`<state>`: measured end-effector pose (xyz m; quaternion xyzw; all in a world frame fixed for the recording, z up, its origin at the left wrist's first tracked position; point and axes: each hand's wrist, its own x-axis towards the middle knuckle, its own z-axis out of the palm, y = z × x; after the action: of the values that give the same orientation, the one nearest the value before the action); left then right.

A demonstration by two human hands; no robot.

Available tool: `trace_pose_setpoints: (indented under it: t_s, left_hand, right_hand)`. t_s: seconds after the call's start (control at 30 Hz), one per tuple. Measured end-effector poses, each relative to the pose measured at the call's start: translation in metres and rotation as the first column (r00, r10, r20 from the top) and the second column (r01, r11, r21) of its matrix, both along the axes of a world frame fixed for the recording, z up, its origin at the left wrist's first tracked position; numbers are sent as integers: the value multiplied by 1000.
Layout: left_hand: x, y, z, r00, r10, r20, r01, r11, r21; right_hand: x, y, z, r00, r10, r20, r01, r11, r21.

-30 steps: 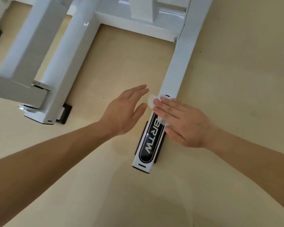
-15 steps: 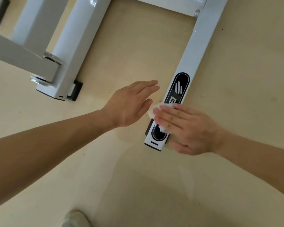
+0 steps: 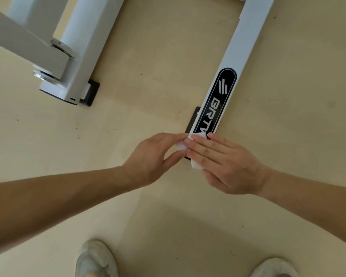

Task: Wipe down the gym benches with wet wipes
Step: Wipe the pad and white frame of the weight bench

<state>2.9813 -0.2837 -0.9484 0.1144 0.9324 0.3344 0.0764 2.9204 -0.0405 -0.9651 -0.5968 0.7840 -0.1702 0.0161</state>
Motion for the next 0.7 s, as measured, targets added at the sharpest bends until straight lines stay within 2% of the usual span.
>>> trace_pose_setpoints:
  t_s: [0.07,0.2,0.37,0.43,0.5,0.63,0.7]
  left_hand:
    - [-14,3,4,995,87,42,-89,994,64]
    - [-50,1,15,988,150,-22,-148,986,77]
    - [-84,-7,32,971,230,-68,-218,964,149]
    - [-87,-7,36,973,220,-64,-204,960,190]
    - [-83,-4,36,978,202,-53,-186,959,215]
    - [-81,-3,35,976,213,-44,-197,951,237]
    - [-83,-7,36,964,264,-4,-255,934,251]
  right_hand:
    - [-13,3,2,999,-31,-13,31,999,-45]
    - [-35,1,8,981,-185,-55,175,973,-152]
    - [-63,-6,27,944,-326,52,329,920,-213]
    - [-64,-14,35,874,-441,204,471,871,-137]
    - [-63,-24,43,759,-524,387,576,817,-25]
    - [-69,-40,50,727,-556,403,618,786,-29]
    - [-76,-41,55,620,-553,557,650,759,31]
